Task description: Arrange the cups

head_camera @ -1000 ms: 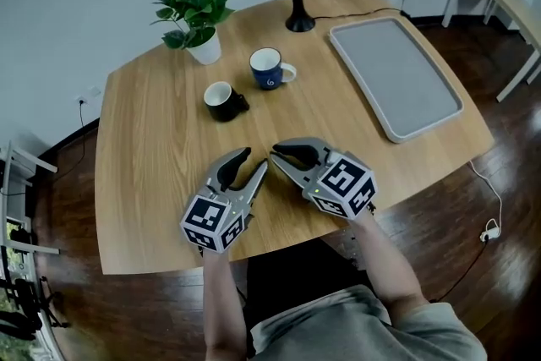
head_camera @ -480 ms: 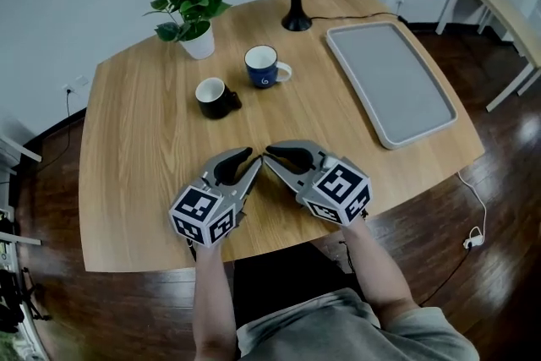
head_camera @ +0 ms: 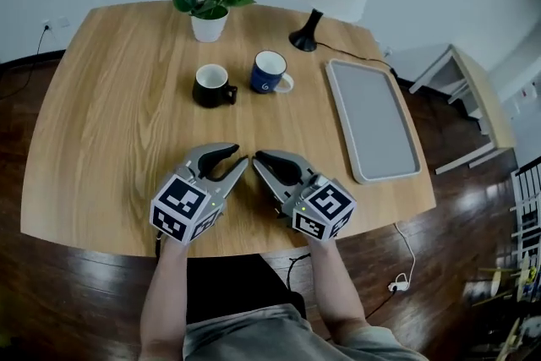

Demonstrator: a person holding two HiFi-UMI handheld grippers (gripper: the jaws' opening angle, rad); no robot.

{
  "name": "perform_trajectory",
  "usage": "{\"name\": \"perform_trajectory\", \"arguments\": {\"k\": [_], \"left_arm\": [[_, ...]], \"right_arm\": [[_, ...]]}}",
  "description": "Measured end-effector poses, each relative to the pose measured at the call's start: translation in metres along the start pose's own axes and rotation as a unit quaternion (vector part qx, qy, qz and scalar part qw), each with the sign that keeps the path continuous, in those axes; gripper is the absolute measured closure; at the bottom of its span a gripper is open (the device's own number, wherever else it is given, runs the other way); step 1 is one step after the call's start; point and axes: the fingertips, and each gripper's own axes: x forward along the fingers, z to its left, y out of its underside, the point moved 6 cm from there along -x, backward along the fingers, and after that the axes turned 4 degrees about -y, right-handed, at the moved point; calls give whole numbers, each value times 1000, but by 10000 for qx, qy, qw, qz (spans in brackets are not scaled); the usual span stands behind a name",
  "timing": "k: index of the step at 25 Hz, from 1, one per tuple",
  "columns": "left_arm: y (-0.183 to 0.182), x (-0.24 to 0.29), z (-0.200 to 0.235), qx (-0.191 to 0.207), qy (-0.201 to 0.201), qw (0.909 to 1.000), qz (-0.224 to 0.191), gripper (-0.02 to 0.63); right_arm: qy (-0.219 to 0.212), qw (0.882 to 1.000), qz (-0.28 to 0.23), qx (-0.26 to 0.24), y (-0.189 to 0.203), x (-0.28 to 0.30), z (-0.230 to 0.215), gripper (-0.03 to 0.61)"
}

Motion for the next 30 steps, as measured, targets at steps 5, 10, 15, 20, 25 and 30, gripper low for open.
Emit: {"name": "perform_trajectory", "arguments": {"k": [5, 10, 15, 20, 25, 30], "left_arm": [[1, 1, -1, 18, 4, 10000, 33, 512], [-3, 1, -3, -24, 7, 10000, -24, 512], [-2, 2, -3, -29, 2, 10000, -16, 511], [-3, 3, -3, -13, 6, 10000, -29, 511], [-1, 4, -4, 13, 14, 10000, -37, 512], [-1, 2, -3, 22, 15, 10000, -41, 512]], "right_arm": [[-109, 9999, 92, 49, 1, 1, 0, 543], [-24, 10000, 81, 39, -1, 2, -13, 543], [254, 9993, 238, -113, -3, 4, -37, 535], [682, 9960, 463, -357, -26, 4, -85, 495], [1250, 9878, 775, -510, -42, 3, -141, 345], [1231, 9798, 1215, -1005, -44, 13, -170, 351]]}}
